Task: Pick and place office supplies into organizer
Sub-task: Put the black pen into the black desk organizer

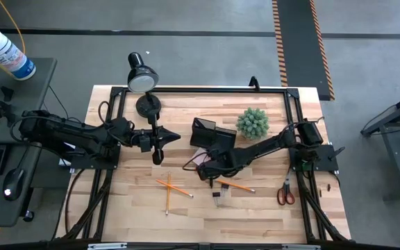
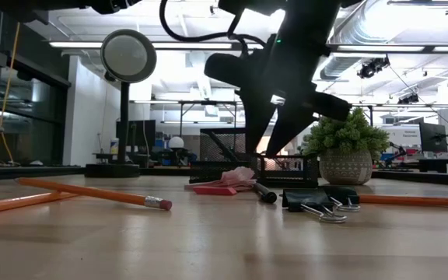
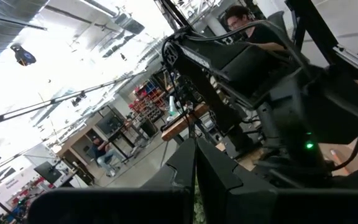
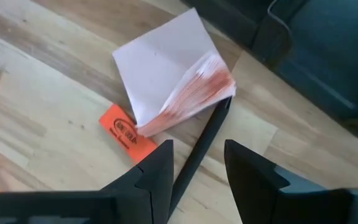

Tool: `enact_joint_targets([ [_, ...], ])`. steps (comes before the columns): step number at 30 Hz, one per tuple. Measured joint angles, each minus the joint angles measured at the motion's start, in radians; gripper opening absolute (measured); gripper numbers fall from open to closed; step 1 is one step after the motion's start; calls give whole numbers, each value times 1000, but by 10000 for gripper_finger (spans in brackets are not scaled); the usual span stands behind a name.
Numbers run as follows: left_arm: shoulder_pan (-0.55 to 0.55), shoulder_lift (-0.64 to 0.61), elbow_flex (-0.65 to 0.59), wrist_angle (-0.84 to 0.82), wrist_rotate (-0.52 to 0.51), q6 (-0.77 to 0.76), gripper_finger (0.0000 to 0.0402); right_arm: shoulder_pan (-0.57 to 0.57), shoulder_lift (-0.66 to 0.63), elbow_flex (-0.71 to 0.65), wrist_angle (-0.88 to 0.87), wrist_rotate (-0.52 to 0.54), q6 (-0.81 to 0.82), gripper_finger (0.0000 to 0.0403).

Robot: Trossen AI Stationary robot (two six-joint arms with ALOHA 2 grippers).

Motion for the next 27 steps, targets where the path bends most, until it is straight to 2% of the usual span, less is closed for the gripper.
enact_joint_targets([
  [14, 0, 0, 0, -42, 0, -4, 3, -11, 0, 0, -10, -12, -23, 135],
  [21, 0, 0, 0, -150, 0, -2, 3, -24, 1, 0, -10, -34, -19, 135],
  [27, 0, 0, 0, -336, 28, 26, 3, -45, 1, 0, -7, -44, -19, 135],
])
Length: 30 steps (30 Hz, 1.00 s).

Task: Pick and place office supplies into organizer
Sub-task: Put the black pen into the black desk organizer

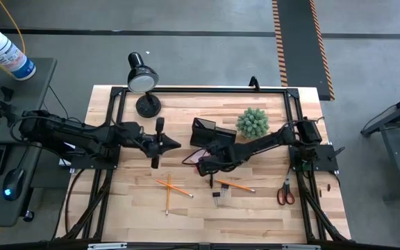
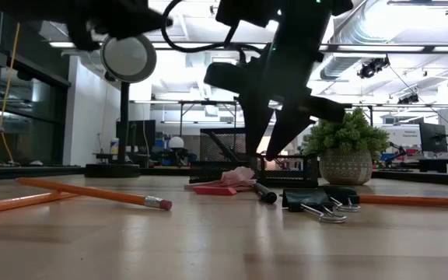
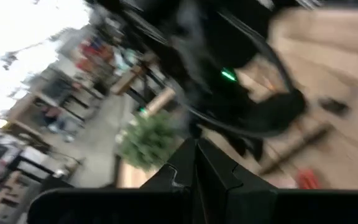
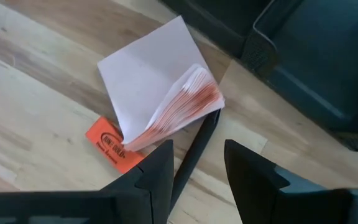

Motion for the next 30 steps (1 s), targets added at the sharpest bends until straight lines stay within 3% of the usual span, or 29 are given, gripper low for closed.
enact_joint_targets([
  [13, 0, 0, 0, -210, 6, 1, 3, -4, 60, 0, 8, -59, -7, 135],
  [18, 0, 0, 0, -183, -45, -3, 3, -12, 62, 0, 8, -63, -7, 135],
  [30, 0, 0, 22, -175, -45, -3, 3, -16, 87, 0, 26, -100, -7, 135],
])
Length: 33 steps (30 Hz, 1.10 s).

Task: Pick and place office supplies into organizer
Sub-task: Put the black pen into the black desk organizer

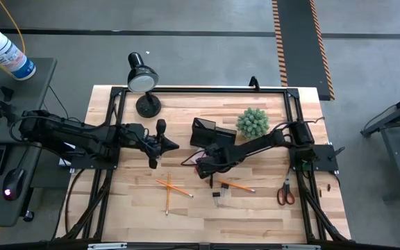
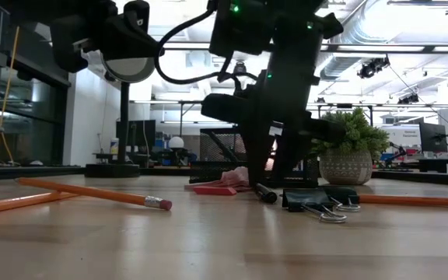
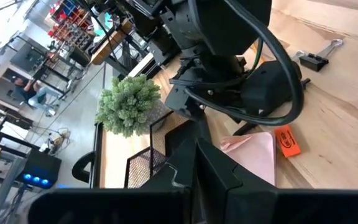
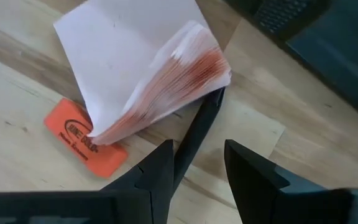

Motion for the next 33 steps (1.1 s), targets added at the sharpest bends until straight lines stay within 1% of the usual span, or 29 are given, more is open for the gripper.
enact_joint_targets([
  [5, 0, 0, 0, 2, 0, 0, 3, 0, 16, 1, 6, -44, -34, 133],
  [8, 0, 0, 0, 7, 0, 0, 3, -1, 25, 3, 4, -64, -52, 118],
  [10, 0, 0, 0, 12, 0, 0, 3, 1, 26, 3, -1, -70, -53, 98],
  [15, 0, 0, 1, 62, 0, 4, 3, 7, 26, 12, -17, -81, -87, 23],
  [16, 0, 0, 1, 65, 0, 4, 3, 10, 26, 14, -20, -73, -94, 17],
  [22, 0, 0, 1, 64, 0, 3, 3, 18, 36, 72, -59, -71, -126, 30],
  [25, 0, 0, 1, 65, 0, 3, 3, 25, 36, 120, -105, -63, -140, 17],
  [28, 0, 0, 1, 67, 0, 3, 3, 35, 36, 184, -192, -44, -161, 14],
  [33, 0, 0, 1, 69, 0, 3, 3, 57, 35, 306, -361, 38, -177, 15],
])
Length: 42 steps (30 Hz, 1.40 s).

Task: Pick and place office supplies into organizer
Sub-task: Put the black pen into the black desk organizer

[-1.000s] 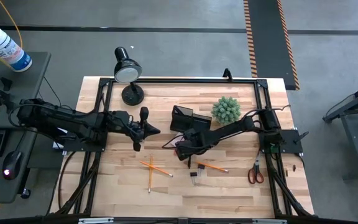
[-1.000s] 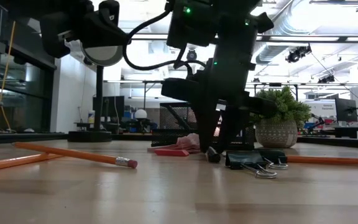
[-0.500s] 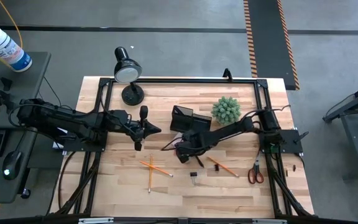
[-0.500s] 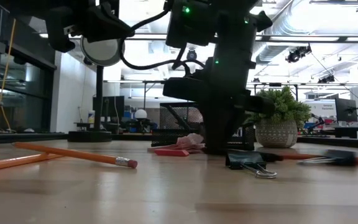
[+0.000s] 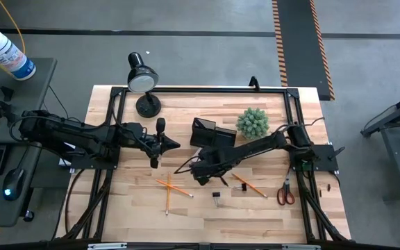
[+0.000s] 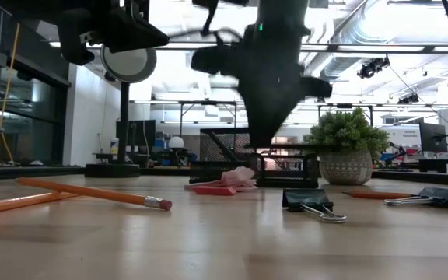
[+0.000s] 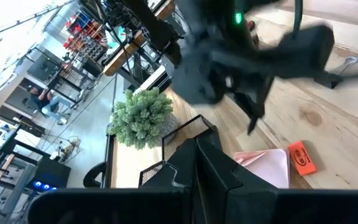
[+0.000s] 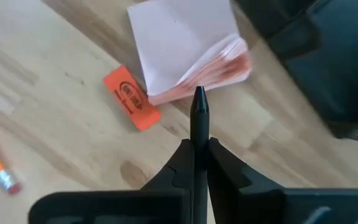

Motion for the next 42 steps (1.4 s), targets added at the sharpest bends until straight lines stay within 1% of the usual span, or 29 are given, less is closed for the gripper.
enact_joint_targets([
  [2, 0, 0, 0, 0, 0, 0, 3, 10, -2, 46, -64, 60, -8, 15],
  [6, 0, 0, 0, 0, 0, 0, 3, 17, -3, 107, -176, 247, -64, 14],
  [8, 0, 0, 0, 0, 0, 0, 3, 13, -3, 116, -201, 324, -99, 14],
  [12, 0, 0, 0, 0, 0, 0, 3, -6, -3, 111, -217, 440, -187, 14],
  [16, 0, 0, 0, 0, 0, 0, 3, -30, -3, 112, -212, 580, -270, 14],
  [20, 0, 0, 0, -1, 0, 0, 3, -53, -3, 112, -187, 743, -351, 14],
  [24, 0, 0, 0, -16, 0, 11, 3, -71, -3, 112, -86, 919, -459, 14],
  [27, 0, 0, 0, -37, 0, 24, 3, -90, -3, 112, 12, 1021, -522, 15],
  [29, 0, 0, 0, -45, 0, 24, 3, -106, -4, 112, 50, 1060, -524, 17],
  [31, 0, 0, 0, -54, 0, 24, 3, -123, -4, 108, 59, 1076, -515, 18],
  [34, 0, -1, 0, -61, 0, 24, 3, -148, -6, 61, 102, 1107, -497, 16],
  [39, 0, -1, 0, -69, 0, 26, 3, -170, -6, -47, 300, 1133, -517, 16],
  [42, 0, -1, 0, -67, 0, 37, 3, -171, -6, -82, 364, 1151, -530, 17],
])
